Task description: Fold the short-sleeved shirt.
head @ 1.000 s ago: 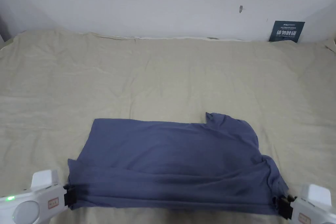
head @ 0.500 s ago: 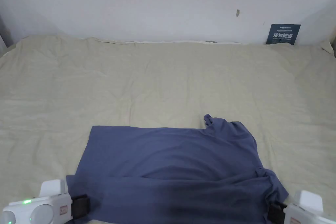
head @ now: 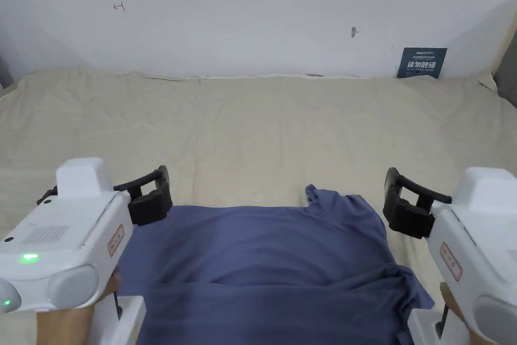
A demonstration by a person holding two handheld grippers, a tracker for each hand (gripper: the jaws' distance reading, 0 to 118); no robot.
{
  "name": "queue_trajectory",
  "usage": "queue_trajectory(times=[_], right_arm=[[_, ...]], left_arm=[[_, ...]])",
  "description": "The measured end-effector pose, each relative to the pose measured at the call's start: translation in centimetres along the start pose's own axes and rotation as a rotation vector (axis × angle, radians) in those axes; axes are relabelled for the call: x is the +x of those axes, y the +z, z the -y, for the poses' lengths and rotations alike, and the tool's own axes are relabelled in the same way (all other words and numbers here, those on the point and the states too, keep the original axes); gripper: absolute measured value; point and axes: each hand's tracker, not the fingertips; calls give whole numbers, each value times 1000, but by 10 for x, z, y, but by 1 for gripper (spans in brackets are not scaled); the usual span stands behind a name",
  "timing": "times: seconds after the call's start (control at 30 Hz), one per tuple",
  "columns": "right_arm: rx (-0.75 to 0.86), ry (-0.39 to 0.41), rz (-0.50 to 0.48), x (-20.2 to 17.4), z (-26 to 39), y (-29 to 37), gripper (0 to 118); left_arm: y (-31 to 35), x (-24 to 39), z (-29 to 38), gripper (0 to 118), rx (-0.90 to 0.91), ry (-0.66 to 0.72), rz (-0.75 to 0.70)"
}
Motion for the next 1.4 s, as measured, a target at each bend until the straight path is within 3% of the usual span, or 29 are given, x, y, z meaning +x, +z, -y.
queue_trajectory(times=[0.03,0.1,0.13,0.17,0.2,0.23,0.53,0.8,0.87,0.9,0.93,1.0,1.03,1.17,1.3,1.37,1.4], right_arm=[[16,14,11,-2,-2,0,86],[18,36,16,-6,-3,1,81],[24,46,18,-9,-3,1,69],[25,51,25,-10,-3,-1,45],[22,54,32,-11,-2,-2,19],[18,47,31,-12,-1,-3,2],[-19,40,5,-17,3,-24,1],[-77,48,6,-23,13,-61,1],[-97,46,8,-25,16,-71,1],[-106,44,8,-26,18,-76,1],[-116,46,10,-26,20,-82,1],[-137,51,19,-27,25,-94,1],[-148,49,22,-31,25,-98,1],[-195,50,38,-31,36,-120,1],[-241,48,50,-23,49,-144,1],[-269,39,53,-20,55,-154,1],[-286,30,52,-18,58,-159,1]], left_arm=[[0,4,-1,76,16,-13,6],[1,9,-1,69,26,-22,23],[1,11,1,54,28,-27,32],[-1,12,2,24,27,-28,39],[-3,14,3,1,15,-33,42],[-2,13,6,0,5,-39,46],[-53,-1,16,0,-164,-47,97],[-176,-47,36,0,-468,2,109],[-210,-60,44,7,-548,0,96],[-225,-65,49,20,-585,-6,97],[-239,-71,55,55,-608,7,71],[-263,-77,63,109,-685,45,66],[-277,-82,72,118,-714,65,41],[-311,-88,101,114,-782,50,-49],[-330,-87,132,96,-872,-3,-63],[-329,-84,142,78,-876,-18,-53],[-324,-80,143,77,-856,-27,-50]])
